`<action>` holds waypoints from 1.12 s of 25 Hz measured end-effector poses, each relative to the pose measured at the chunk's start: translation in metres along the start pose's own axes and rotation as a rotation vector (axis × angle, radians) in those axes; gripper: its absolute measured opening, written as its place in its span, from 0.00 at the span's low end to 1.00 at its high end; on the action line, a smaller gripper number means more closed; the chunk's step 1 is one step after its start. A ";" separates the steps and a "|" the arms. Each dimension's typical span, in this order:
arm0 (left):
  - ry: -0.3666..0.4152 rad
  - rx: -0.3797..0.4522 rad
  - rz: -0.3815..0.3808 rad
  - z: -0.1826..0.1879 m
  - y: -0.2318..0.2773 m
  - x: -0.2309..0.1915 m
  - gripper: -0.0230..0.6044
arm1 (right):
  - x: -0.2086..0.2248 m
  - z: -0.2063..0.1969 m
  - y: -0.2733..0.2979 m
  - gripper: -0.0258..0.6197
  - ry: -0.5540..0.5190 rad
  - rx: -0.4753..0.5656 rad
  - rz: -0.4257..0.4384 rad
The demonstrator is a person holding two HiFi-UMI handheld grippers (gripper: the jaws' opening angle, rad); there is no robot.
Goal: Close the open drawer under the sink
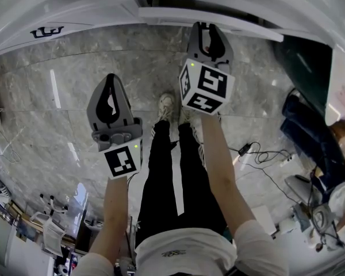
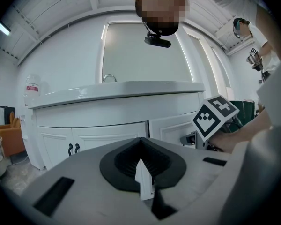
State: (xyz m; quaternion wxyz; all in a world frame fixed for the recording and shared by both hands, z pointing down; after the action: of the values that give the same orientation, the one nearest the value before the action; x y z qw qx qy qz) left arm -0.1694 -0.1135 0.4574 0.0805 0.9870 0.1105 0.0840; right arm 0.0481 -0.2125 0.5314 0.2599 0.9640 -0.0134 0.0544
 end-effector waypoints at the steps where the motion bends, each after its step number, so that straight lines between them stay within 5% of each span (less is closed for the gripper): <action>1: 0.003 0.001 -0.003 0.000 0.000 0.001 0.07 | 0.000 0.000 0.000 0.26 -0.003 -0.002 0.003; 28: 0.009 0.002 0.007 -0.007 -0.006 -0.001 0.07 | 0.001 0.011 0.019 0.26 -0.012 -0.032 0.009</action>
State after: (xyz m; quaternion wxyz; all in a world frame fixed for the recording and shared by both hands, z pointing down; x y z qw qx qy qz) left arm -0.1732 -0.1067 0.4624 0.0786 0.9871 0.1076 0.0886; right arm 0.0489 -0.2351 0.5315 0.2748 0.9600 -0.0203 0.0497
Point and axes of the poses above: the fingertips, and each gripper's own axes: y forward along the fingers, x to its right, z out of its top, the point moved 7 cm from there along -y, backward along the fingers, and after that the axes turned 2 degrees about y, right-handed, at the moved point
